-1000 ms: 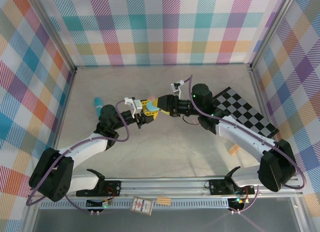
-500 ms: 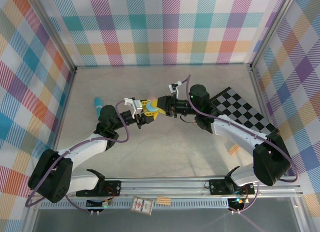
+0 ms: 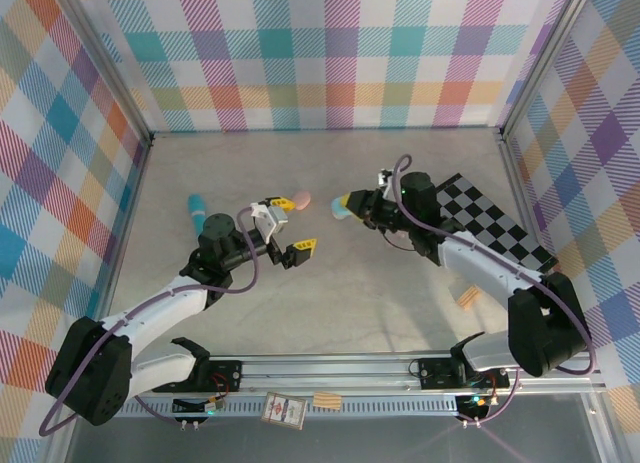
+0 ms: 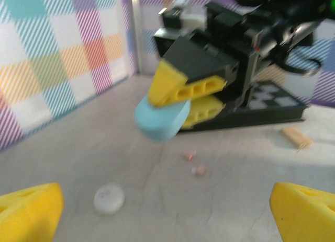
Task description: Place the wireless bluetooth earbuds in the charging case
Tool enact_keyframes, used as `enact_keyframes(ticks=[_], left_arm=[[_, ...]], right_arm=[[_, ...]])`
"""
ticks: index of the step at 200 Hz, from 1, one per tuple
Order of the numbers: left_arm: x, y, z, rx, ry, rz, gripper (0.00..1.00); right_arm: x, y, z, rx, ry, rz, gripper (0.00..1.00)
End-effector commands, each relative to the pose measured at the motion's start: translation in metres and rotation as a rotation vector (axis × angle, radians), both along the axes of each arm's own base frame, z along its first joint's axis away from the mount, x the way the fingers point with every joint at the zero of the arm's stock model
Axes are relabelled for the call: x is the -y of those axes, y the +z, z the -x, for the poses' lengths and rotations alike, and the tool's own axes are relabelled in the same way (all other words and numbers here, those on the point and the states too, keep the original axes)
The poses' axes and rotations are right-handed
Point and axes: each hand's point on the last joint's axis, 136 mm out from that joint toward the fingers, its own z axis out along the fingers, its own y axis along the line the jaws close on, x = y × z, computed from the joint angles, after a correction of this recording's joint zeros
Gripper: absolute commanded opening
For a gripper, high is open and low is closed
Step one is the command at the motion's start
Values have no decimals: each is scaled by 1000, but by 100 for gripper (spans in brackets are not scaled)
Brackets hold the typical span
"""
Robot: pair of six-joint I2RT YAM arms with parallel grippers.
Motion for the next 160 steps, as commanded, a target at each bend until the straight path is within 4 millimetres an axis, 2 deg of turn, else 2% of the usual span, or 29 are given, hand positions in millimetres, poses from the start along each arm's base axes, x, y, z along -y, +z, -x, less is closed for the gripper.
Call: enact_keyframes(ticks=[1, 19, 39, 71, 104, 137, 160], left_arm=[[-20, -29, -22, -134, 177, -129, 100], [-32, -42, -34, -201, 271, -208, 100], [-40, -54, -45, -262, 332, -283, 100], [-32, -68, -65, -331, 319, -383, 100], [-26, -77, -92, -353, 329, -417, 100], [-30, -90, -117, -394, 356, -473, 100], [-33, -105, -130, -446, 363, -518, 100]], right_arm=[[42, -50, -20, -52, -130, 179, 23], [60, -72, -35, -94, -179, 223, 23], [70, -94, -50, -112, -200, 303, 24], [71, -127, -77, -144, -195, 402, 26], [67, -158, -91, -197, -178, 432, 26], [65, -167, -98, -211, -155, 455, 30], [70, -158, -98, -181, -156, 488, 48]])
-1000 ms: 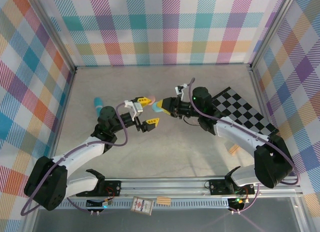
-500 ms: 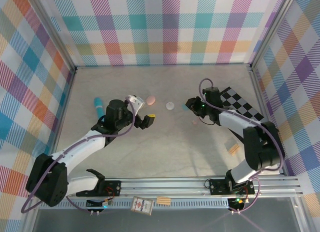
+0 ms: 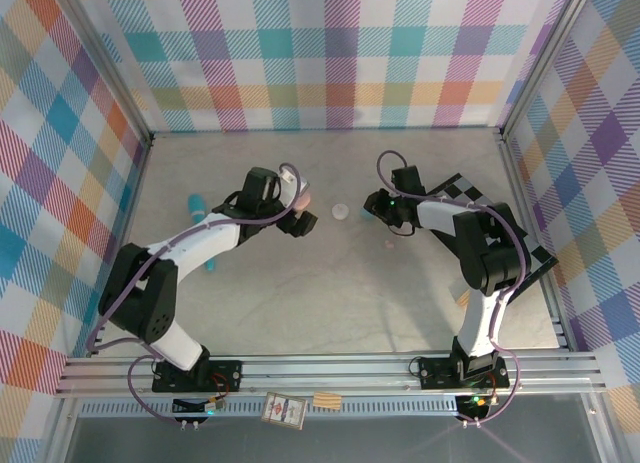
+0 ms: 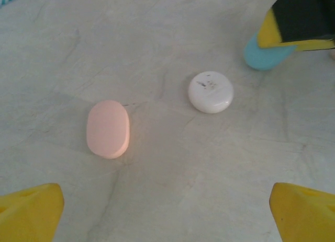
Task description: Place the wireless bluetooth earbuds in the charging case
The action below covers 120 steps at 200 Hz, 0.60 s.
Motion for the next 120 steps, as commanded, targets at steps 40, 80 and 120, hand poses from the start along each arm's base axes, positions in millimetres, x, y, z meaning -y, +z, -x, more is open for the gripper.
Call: enact_keyframes(ticks=[40, 80, 120], left_arm=[[-12, -34, -32, -145, 107, -100, 100], [-19, -59, -47, -217, 152, -191, 100], [-20, -83, -62, -307, 173, -271, 98]], right_arm=[[21, 37, 9, 84, 30, 126, 71], [24, 66, 34, 132, 54, 98, 74], [33, 94, 58, 188, 55, 98, 74]])
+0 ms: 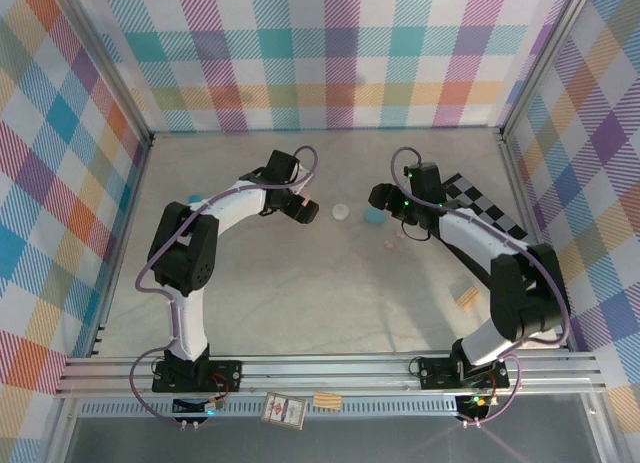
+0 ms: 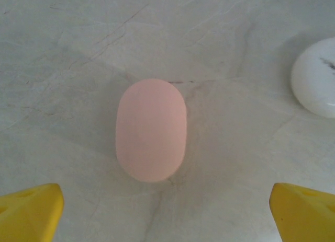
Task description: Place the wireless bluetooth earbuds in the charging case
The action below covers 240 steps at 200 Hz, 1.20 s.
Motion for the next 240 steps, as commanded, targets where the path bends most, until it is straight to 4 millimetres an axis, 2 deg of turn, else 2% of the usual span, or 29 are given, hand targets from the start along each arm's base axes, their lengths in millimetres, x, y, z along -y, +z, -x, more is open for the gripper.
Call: enact_keyframes(ticks=[1, 25, 48, 67, 110, 153, 165, 198, 240], left_arm=[[-12, -14, -1, -85, 44, -74, 97], [-10, -23, -8, -114, 42, -85, 91], [-9, -29, -15, -125, 44, -96, 80], [-7, -32, -18, -128, 38, -98, 70], [-4, -36, -24, -127, 30, -91, 60], [2, -36, -21, -136, -26, -77, 43], [3, -32, -20, -127, -34, -72, 39], [3, -12, -12, -82, -48, -39, 37], [28, 32, 15, -10, -173, 158, 37]], right_arm=[[9, 6, 17, 3, 12, 25, 74], [16, 19, 26, 36, 7, 52, 74], [21, 22, 32, 45, 5, 72, 74], [21, 21, 35, 43, 8, 70, 74], [22, 15, 38, 36, 2, 66, 74], [19, 18, 42, 34, 18, 49, 73], [17, 22, 44, 35, 26, 34, 73], [7, 36, 53, 50, 70, -35, 73], [-18, 63, 74, 52, 193, -192, 72]])
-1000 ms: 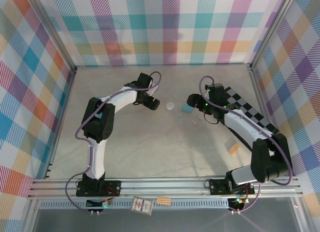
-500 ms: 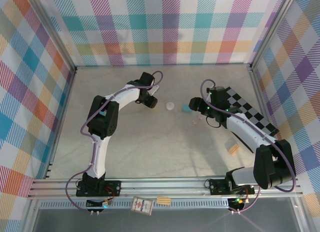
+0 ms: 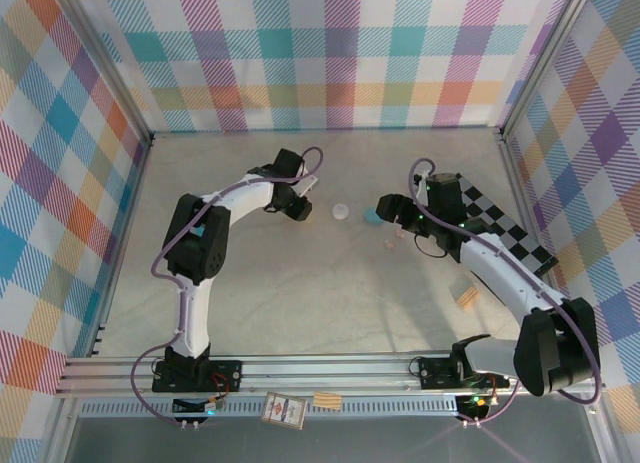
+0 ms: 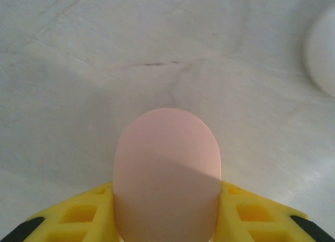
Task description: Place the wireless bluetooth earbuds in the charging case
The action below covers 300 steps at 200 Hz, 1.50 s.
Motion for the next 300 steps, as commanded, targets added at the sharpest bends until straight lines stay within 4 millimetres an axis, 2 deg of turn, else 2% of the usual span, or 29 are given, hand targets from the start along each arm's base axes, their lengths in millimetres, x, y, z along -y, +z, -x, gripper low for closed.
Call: enact_keyframes(ticks=[1, 35, 40, 60, 80, 101, 120, 157, 187, 229, 278, 300], left_arm=[[21, 55, 8, 100, -94, 173, 37], [35, 93, 38, 153, -196, 328, 35], [40, 106, 39, 194, -223, 366, 35], [54, 131, 62, 274, -334, 465, 35], [69, 148, 92, 379, -490, 520, 35], [76, 167, 112, 467, -561, 576, 33], [81, 174, 128, 511, -620, 574, 32], [89, 176, 151, 510, -714, 552, 32], [93, 175, 165, 516, -776, 526, 33], [98, 179, 174, 510, -817, 510, 34], [97, 182, 177, 525, -822, 496, 34], [97, 186, 174, 545, -803, 499, 35]], right_arm=[[-18, 16, 17, -19, 98, -118, 72], [-30, 28, 29, -58, 149, -207, 72], [-31, 29, 30, -62, 153, -216, 71], [-37, 34, 34, -78, 178, -264, 71], [-45, 39, 39, -92, 210, -305, 70], [-54, 44, 44, -98, 250, -333, 70], [-62, 48, 49, -106, 280, -349, 70], [-79, 54, 59, -111, 343, -364, 69], [-91, 56, 63, -115, 374, -365, 67], [-107, 56, 61, -130, 411, -371, 66], [-113, 55, 59, -148, 423, -383, 38], [-113, 55, 62, -163, 431, -387, 37]])
